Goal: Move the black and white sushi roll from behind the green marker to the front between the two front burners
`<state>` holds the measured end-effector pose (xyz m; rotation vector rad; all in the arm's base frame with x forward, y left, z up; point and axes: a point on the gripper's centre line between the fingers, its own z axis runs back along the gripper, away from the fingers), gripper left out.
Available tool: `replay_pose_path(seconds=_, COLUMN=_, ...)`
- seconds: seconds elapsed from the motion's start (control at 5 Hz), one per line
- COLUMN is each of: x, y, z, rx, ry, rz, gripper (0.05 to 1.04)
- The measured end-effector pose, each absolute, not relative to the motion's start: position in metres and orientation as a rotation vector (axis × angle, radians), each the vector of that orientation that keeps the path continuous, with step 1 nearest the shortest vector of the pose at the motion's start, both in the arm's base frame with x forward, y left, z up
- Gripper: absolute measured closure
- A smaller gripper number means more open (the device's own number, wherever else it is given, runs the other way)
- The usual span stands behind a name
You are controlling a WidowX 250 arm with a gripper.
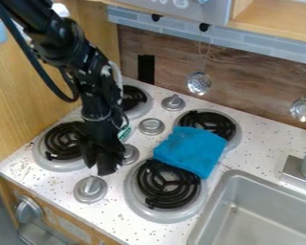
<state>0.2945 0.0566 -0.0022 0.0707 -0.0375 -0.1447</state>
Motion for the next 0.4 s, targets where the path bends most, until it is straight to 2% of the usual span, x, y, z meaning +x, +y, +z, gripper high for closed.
replay_pose_path(seconds=0.2, x=0.2974, y=0.0562, z=-0.0045, rx=0.073, ry=-0.047, rz=-0.126, gripper=0.550)
replay_pose_path(seconds=0.4, x=0.3029, y=0.0587, z=-0.0061, rx=0.086, ry=-0.065, rz=-0.098, gripper=0.221)
